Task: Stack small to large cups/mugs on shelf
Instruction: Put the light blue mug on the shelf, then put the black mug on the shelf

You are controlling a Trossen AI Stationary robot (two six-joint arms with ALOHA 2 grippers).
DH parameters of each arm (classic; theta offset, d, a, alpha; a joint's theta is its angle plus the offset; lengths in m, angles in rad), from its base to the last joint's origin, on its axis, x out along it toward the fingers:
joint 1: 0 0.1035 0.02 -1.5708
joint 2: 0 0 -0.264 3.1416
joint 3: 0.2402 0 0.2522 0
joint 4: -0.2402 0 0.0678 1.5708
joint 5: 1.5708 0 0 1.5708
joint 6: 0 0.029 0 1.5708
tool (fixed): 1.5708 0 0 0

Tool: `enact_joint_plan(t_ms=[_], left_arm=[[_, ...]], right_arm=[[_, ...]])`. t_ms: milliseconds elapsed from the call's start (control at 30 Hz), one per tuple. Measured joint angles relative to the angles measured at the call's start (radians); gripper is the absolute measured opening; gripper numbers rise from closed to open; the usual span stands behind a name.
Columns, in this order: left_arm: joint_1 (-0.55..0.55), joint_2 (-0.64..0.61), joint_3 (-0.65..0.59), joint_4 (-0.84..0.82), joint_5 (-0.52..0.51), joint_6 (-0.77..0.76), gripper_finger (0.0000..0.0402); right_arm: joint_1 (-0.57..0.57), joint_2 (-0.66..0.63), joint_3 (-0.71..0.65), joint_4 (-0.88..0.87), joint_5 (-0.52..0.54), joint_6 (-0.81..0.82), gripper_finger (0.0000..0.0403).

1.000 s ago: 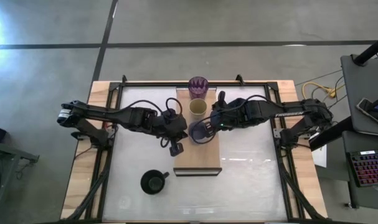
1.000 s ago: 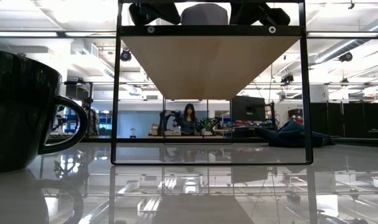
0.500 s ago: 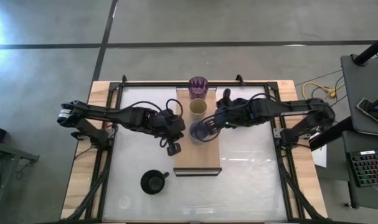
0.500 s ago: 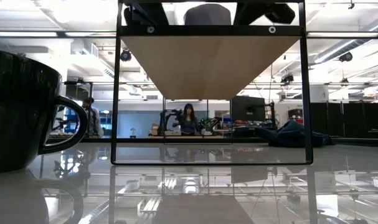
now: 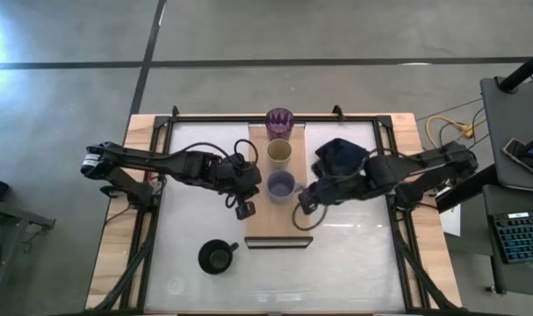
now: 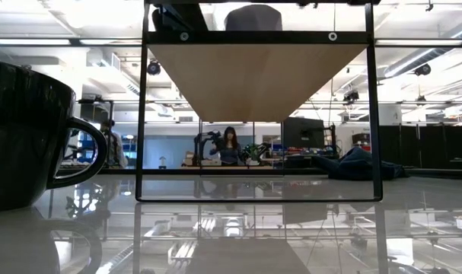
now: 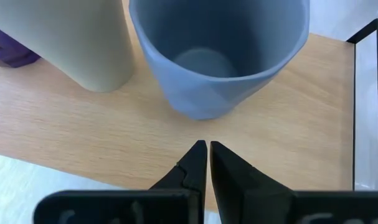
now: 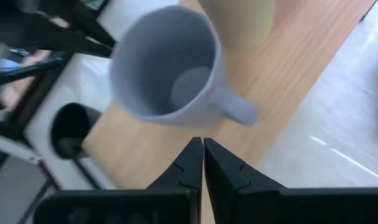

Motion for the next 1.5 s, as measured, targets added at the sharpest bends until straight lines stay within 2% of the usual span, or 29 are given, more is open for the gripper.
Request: enact_joint_plan(t_ms=[267,700,1000,1167,1300,1500], left_arm=[[0.000,0.000,0.000,0.005,0.000,0.000,0.0006],[0.000,0.000,0.000,0.005,-0.006,0.000,0.0006],[0.000,0.000,0.001,0.002,-0.006,-0.002,0.0006],[-0.017,-0.011,0.002,-0.138,-0.002,-0.009,0.0006],[-0.080,-0.053,0.002,-0.197,-0.001,-0.043,0.0006],[-0.219,-0.117,-0.002,-0.364,-0.035,-0.263,0.0006]], right_arm=[[-0.030,0.070,-0.002,0.002,-0.032,-0.008,0.0009],[-0.036,0.084,-0.002,0.092,-0.037,-0.047,0.0009],[-0.036,0.081,-0.002,0.078,-0.047,-0.053,0.0009],[0.010,0.080,-0.002,0.049,-0.069,-0.016,0.0009],[0.068,0.079,-0.002,0.049,-0.068,0.015,0.0009],[0.184,0.079,-0.003,-0.050,-0.049,0.154,0.0009]])
